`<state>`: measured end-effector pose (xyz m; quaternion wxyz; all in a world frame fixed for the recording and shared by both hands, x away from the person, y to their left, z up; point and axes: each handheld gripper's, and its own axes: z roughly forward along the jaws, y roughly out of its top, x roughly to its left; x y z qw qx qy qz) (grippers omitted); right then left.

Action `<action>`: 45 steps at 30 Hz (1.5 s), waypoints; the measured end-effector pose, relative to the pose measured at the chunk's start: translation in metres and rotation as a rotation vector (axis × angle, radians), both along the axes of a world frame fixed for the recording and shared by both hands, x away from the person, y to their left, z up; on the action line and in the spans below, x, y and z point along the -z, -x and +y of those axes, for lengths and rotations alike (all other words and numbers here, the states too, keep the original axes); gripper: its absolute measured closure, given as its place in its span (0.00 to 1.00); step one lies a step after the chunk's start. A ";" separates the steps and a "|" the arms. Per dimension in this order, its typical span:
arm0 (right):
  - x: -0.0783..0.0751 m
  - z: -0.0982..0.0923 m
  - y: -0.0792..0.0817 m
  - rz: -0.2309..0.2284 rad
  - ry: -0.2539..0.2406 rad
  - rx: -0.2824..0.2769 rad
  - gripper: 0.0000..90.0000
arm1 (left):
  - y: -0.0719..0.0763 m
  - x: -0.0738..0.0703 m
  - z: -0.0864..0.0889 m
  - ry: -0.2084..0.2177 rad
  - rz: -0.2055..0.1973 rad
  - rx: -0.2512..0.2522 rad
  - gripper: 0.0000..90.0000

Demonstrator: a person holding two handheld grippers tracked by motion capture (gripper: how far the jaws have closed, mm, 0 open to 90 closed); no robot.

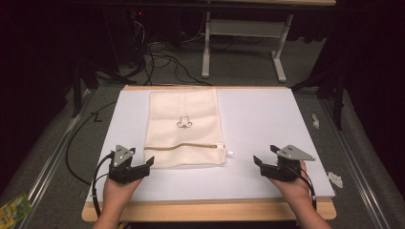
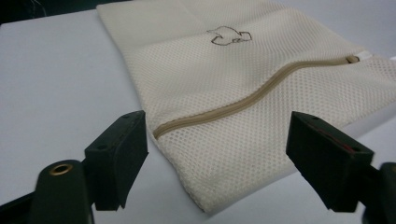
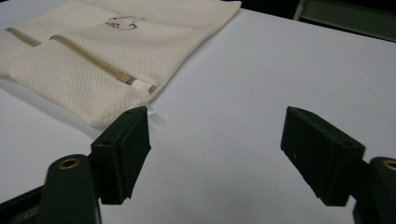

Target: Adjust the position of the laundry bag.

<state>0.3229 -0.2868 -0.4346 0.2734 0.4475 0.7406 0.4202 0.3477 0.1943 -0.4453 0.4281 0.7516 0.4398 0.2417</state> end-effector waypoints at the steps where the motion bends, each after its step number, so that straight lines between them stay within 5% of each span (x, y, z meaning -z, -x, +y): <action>1: -0.001 0.008 -0.006 0.004 0.002 -0.001 0.29 | 0.000 0.001 -0.002 -0.009 0.003 0.007 0.21; 5: 0.001 0.030 -0.032 0.034 -0.023 -0.001 0.35 | 0.001 0.004 -0.006 -0.024 -0.002 0.020 0.19; 14: 0.023 0.084 -0.090 0.132 0.016 -0.006 0.48 | 0.000 0.004 -0.002 -0.008 -0.003 0.000 0.17; 22: 0.041 0.114 -0.116 0.219 0.029 -0.024 0.54 | 0.000 0.005 0.000 -0.010 0.003 0.009 0.18; 24: 0.045 0.117 -0.119 0.245 0.026 -0.028 0.61 | -0.001 0.006 0.001 -0.009 0.007 0.009 0.18; 30: 0.043 0.120 -0.113 0.211 0.132 -0.073 0.96 | -0.002 0.007 0.002 -0.007 0.016 0.011 0.19; 36: 0.040 0.104 -0.102 0.214 0.148 -0.107 0.98 | -0.002 0.008 0.000 -0.001 0.035 0.030 0.20; 45: 0.033 0.050 -0.067 0.208 0.130 -0.096 0.98 | -0.002 0.011 -0.008 -0.018 0.051 0.055 0.20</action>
